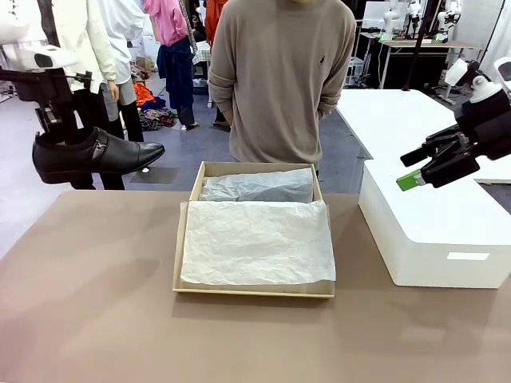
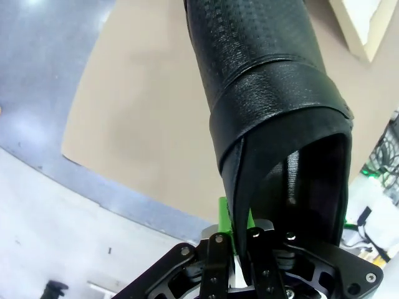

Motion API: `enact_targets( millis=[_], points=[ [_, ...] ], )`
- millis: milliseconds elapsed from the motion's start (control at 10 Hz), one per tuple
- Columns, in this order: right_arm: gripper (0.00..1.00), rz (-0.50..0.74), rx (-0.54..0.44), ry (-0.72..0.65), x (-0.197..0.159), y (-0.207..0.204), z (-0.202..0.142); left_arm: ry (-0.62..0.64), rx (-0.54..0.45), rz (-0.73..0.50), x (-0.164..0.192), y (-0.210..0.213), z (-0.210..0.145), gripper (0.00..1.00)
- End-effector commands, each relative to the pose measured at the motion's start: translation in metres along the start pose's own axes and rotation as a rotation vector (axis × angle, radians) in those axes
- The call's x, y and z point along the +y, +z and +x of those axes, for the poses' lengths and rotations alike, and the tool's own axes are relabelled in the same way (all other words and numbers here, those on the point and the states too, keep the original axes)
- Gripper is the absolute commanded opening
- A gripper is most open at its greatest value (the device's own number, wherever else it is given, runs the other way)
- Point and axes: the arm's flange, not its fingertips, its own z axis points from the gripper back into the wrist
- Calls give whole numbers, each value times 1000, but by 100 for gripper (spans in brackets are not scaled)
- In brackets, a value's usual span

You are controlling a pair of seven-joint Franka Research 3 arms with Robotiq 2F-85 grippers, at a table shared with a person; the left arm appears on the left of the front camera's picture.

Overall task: Pack the shoes into the box.
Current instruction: Place the other shoe of the Shoes into the Shoes Box.

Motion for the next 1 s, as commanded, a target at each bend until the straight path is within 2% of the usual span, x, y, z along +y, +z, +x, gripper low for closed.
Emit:
enact_targets(
  millis=[0,100,600,900],
  points=[
    [100,16,-34,23,-3,-1,1,0,36,36,-18,4,5,0],
    [100,16,-34,23,-3,-1,1,0,0,0,0,0,0,0],
    [100,16,-34,23,-3,-1,1,12,18,-2,-1,-5,4,0],
    [100,16,-34,23,-3,-1,1,307,14,134,-46,14,38,0]
  ],
)
